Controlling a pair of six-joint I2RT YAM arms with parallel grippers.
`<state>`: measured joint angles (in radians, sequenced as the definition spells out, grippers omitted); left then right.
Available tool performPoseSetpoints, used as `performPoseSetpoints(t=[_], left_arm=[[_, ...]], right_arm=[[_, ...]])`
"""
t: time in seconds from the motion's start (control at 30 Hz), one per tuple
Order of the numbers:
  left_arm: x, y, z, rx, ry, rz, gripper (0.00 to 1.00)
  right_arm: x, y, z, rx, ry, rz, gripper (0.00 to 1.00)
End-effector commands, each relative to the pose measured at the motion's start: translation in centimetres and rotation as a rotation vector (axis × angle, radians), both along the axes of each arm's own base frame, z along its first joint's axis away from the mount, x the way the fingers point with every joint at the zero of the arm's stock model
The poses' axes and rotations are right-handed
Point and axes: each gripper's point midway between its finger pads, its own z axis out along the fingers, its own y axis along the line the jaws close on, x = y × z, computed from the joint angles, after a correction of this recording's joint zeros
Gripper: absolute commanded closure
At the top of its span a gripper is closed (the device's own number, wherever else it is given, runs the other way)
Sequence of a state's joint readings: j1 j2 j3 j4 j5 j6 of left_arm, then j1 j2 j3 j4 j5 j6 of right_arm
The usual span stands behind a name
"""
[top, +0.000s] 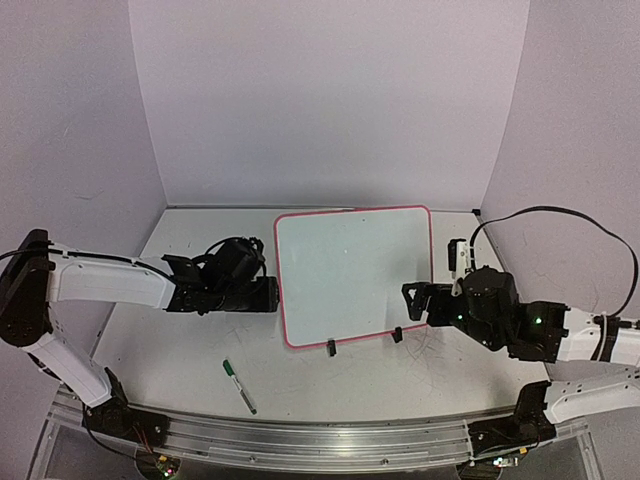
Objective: Write a sentence on the whiteboard
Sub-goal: Adjust the whiteboard on the whiteboard stand.
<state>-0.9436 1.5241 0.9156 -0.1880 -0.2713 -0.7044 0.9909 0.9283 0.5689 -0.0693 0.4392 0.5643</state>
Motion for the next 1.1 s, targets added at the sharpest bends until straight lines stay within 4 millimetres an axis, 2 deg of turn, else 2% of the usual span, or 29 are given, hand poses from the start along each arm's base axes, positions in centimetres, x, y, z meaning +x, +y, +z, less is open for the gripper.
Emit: performPoseSetpoints(t=[0.0, 0.3, 0.57, 0.67, 0.73, 0.97, 1.07], left_arm=[[0.5, -2.1, 2.5, -0.079, -0.050, -0.030, 0.45], [-0.8, 1.1, 1.6, -0.030, -0.024, 0.030, 0.42], [-1.6, 2.2, 0.4, 0.012, 0.023, 0.086, 0.35], [-1.5, 1.5, 0.5, 0.036, 0.013, 0.094, 0.33], [-1.3, 0.2, 0.5, 0.047, 0.007, 0.093, 0.33], [-0.2, -2.2, -1.1, 0.084, 0.023, 0.092, 0.32], [0.0, -1.9, -1.2, 0.111, 0.015, 0.099, 0.32]], right_arm=[[0.4, 0.6, 1.7, 0.013, -0.025, 0.002, 0.02], [0.7, 1.5, 1.7, 0.008, -0.029, 0.024, 0.02], [0.7, 1.8, 1.5, 0.018, -0.033, 0.032, 0.02], [0.6, 1.5, 1.6, 0.026, -0.035, 0.031, 0.02], [0.5, 1.4, 1.5, 0.031, -0.036, 0.030, 0.02], [0.1, 1.1, 1.4, 0.063, -0.025, 0.026, 0.02], [0.1, 1.1, 1.4, 0.066, -0.024, 0.026, 0.02]])
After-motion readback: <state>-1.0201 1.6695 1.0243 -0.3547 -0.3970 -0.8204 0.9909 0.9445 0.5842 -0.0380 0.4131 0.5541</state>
